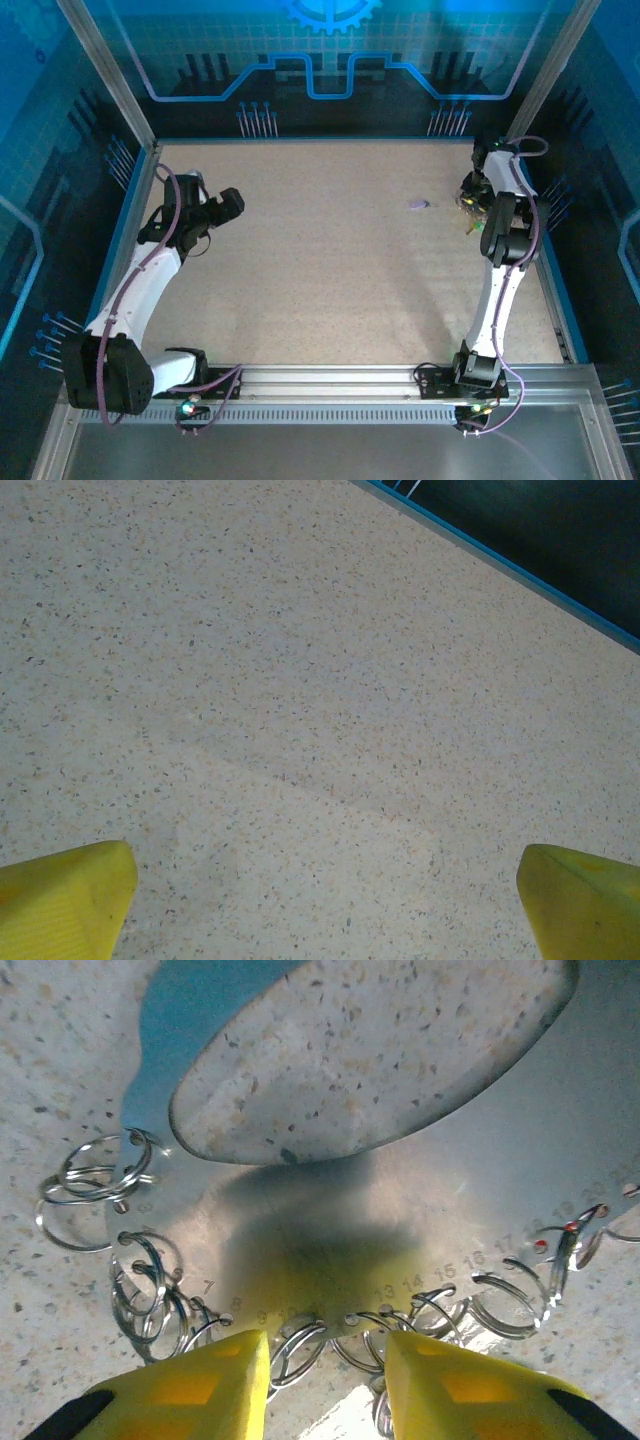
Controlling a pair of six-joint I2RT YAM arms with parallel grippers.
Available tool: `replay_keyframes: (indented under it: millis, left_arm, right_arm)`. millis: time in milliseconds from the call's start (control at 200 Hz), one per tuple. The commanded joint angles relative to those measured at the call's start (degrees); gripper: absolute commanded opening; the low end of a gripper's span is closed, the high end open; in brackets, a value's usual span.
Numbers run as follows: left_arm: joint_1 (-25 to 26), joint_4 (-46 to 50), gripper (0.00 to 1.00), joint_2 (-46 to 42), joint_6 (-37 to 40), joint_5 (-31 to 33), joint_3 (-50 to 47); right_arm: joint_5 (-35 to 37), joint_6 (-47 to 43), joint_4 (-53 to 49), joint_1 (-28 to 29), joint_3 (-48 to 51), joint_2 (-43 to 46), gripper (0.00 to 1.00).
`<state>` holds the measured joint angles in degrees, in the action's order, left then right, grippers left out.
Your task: Put the keys on the keyring
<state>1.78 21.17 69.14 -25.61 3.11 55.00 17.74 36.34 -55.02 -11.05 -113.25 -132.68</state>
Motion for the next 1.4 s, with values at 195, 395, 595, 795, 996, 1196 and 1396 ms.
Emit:
replay_keyframes:
  millis: [195,395,595,795,996,1196,1396]
  left_arm:
    - [0.3,0.8,0.99,-0.9,0.0,-1.0,1.0]
    - [0.3,1.2,0.99,-1.2,0.1,-0.9,1.1]
    - [0.3,1.0,0.99,-1.3,0.2,-1.3,1.1]
    - [0.3,0.7,0.99,-1.6,0.3,-1.5,1.0]
    - [0.3,0.3,0.99,-1.7,0.1,-1.4,0.8]
    - [0.3,0.4,0.99,-1.8,0.2,-1.3,0.7]
    - [0.3,0.7,0.99,-1.9,0.3,-1.1,0.8]
  right_arm:
    - [-1.3,2.2,-2.4,-0.4,-1.2,-3.1,0.37]
    - [-1.0,2.7,-2.1,-0.4,0.3,-1.9,0.35]
    - [-0.3,2.4,-1.8,-0.3,1.6,-0.9,0.31]
    - [0.2,2.2,-2.0,-0.2,1.8,0.8,0.25]
    - [1.5,2.0,-2.0,0.4,2.0,1.3,0.17]
    - [1.8,2.3,-1.7,0.4,2.5,1.5,0.07]
    - [0.4,3.5,0.1,0.5,6.2,4.3,0.0]
